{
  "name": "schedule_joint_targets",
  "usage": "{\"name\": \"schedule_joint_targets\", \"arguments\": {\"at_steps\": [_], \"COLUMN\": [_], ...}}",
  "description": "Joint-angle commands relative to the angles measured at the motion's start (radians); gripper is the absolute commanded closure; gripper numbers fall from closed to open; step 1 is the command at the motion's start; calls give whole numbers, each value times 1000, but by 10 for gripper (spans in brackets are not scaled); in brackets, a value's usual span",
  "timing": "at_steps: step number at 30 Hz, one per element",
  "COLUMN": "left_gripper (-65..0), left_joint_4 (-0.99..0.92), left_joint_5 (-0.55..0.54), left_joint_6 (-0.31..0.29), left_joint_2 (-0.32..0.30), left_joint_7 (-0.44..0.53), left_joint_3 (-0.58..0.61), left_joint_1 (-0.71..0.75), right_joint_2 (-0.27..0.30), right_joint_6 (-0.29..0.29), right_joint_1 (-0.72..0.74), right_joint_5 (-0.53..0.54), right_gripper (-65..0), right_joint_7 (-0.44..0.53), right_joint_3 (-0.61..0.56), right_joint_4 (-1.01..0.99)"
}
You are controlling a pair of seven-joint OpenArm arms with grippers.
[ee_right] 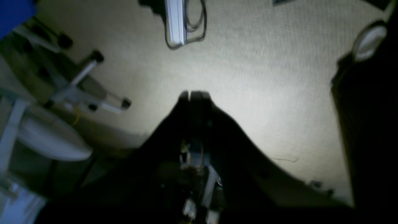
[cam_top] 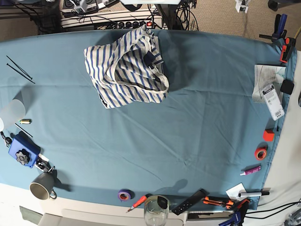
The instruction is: Fold the T-shirt properly
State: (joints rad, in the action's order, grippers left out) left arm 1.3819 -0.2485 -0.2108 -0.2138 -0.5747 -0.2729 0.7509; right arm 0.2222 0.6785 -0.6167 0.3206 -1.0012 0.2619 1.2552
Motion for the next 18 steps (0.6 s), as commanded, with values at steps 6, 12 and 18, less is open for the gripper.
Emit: {"name": "schedule_joint_targets", "arguments": {"at_steps": [6, 12, 18], "left_gripper": [0, 0, 0], "left_joint_4": [-211, -434, -654], "left_joint_5": [2, 69, 184], "left_joint_6": [-19, -15, 63], "left_joint_2": [20, 57, 103], "left_joint_7": [63, 222, 436], "left_joint_3": [-4, -5, -5], "left_joint_1": [-102, -220, -348], "right_joint_2": [8, 8, 4], "right_joint_6": [3, -17, -203], "right_joint_1": [145, 251, 317], "right_joint_5": [-99, -224, -324], "right_gripper": [0, 0, 0], "right_joint_7": [120, 373, 712], "right_joint_3": [-141, -289, -393], "right_joint_4": [-238, -448, -584]}}
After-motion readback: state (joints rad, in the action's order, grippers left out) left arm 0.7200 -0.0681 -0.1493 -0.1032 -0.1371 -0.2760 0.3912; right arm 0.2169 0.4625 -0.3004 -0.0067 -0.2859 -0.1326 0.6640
